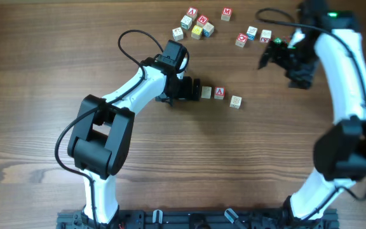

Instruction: Form a horizontal line

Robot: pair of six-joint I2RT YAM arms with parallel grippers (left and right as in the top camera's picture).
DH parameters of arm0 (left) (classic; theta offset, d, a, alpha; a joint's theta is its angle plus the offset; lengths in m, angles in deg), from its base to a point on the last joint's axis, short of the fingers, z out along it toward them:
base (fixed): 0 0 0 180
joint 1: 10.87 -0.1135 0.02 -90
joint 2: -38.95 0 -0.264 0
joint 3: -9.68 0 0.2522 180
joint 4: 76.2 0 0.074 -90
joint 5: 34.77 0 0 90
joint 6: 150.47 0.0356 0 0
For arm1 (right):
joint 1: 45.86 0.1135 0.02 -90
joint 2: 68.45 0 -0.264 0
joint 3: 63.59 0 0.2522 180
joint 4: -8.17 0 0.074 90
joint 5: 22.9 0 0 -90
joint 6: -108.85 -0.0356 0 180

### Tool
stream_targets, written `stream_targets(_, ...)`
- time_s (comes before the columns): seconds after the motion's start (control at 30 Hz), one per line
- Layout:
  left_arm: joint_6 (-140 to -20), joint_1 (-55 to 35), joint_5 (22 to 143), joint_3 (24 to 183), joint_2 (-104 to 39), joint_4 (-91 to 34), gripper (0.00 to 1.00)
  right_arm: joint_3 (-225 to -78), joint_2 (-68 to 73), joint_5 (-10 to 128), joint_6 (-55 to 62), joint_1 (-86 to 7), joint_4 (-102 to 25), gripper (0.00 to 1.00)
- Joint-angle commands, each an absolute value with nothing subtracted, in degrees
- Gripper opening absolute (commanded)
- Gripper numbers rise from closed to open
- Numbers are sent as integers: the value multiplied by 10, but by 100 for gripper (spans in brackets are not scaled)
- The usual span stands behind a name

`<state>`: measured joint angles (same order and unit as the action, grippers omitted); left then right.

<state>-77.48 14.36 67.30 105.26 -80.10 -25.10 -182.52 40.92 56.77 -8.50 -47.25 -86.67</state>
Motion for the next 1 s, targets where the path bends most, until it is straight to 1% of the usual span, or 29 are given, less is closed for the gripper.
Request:
stream_targets(0.0, -776, 141, 661, 1030, -830, -242, 100, -1842, 342, 698, -163, -471, -914, 100)
stream_targets(0.03, -776, 141, 661, 1030, -830, -242, 100, -1842, 323, 739, -200, -471, -942, 100)
stream_targets(0.1, -776, 141, 661, 1030, -830, -242, 100, -1842, 303, 751, -216, -471, -969, 100)
stream_targets(0.13, -776, 141, 661, 1030, -830, -242, 100, -1839, 292, 751, -207, -471, -978, 100)
stream_targets(0.2, -776, 140, 661, 1030, -830, -242, 100, -1823, 279, 726, -134, -469, -978, 100)
stream_targets(0.27, -776, 140, 661, 1030, -830, -242, 100, -1785, 280, 710, -130, -469, -973, 98)
stream_targets(0.3, -776, 141, 661, 1030, -830, -242, 100, -1758, 280, 706, -134, -469, -964, 84)
stream_targets(0.33, -776, 140, 661, 1030, -830, -242, 100, -1729, 280, 700, -143, -469, -952, 66)
stream_targets(0.37, -776, 141, 661, 1030, -830, -242, 100, -1651, 280, 670, -171, -465, -904, 41)
stream_targets(0.4, -776, 141, 661, 1030, -830, -242, 100, -1608, 280, 635, -176, -461, -870, 30)
stream_targets(0.5, -776, 140, 661, 1030, -830, -242, 100, -1482, 282, 532, -176, -444, -741, 5)
stream_targets(0.57, -776, 140, 661, 1030, -830, -242, 100, -1411, 282, 515, -188, -431, -630, 4)
stream_targets(0.7, -776, 141, 661, 1030, -830, -242, 100, -1312, 282, 515, -262, -408, -423, 4)
stream_targets(0.77, -776, 141, 661, 1030, -830, -242, 100, -1295, 287, 516, -273, -401, -367, 4)
stream_targets(0.97, -776, 141, 661, 1030, -830, -242, 100, -1281, 320, 530, -316, -363, -286, 5)
